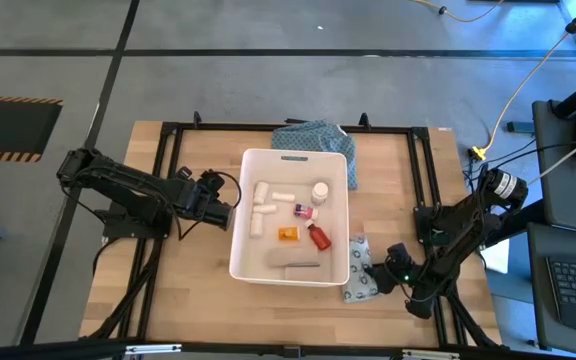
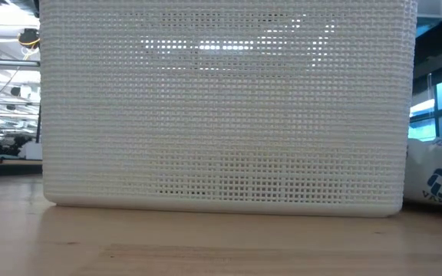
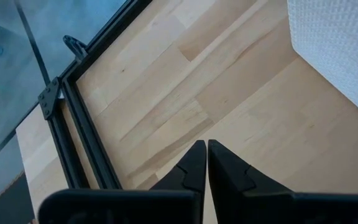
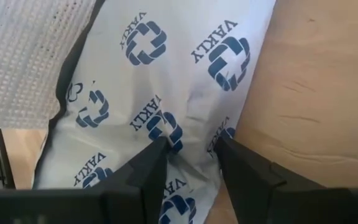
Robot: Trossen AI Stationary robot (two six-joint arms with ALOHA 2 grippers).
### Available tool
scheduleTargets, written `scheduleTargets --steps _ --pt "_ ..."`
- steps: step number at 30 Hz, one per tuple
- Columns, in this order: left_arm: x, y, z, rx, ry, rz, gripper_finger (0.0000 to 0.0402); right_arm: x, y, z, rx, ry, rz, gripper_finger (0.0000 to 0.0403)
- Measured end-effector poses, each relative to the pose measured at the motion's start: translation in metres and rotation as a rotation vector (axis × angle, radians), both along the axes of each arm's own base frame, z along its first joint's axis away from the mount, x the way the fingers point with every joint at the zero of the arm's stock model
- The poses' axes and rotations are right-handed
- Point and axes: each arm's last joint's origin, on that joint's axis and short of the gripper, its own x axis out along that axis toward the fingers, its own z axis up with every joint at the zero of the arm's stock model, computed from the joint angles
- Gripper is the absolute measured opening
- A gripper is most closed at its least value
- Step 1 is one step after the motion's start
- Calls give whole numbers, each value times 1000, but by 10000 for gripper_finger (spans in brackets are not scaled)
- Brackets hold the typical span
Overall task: Pick & place medical supplies in basket/bin
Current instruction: Put the light blue mailer bag into the white bin
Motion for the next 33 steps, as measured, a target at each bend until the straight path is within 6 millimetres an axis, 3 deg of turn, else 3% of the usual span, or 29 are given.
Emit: scheduleTargets --steps 18,28,33 --pt "1 0 0 -3 -11 0 8 1 1 2 -20 12 37 166" --pt "1 0 0 -3 -14 0 12 2 3 3 8 -23 17 278" --pt "1 0 0 -3 -13 0 8 4 5 5 9 -75 20 309"
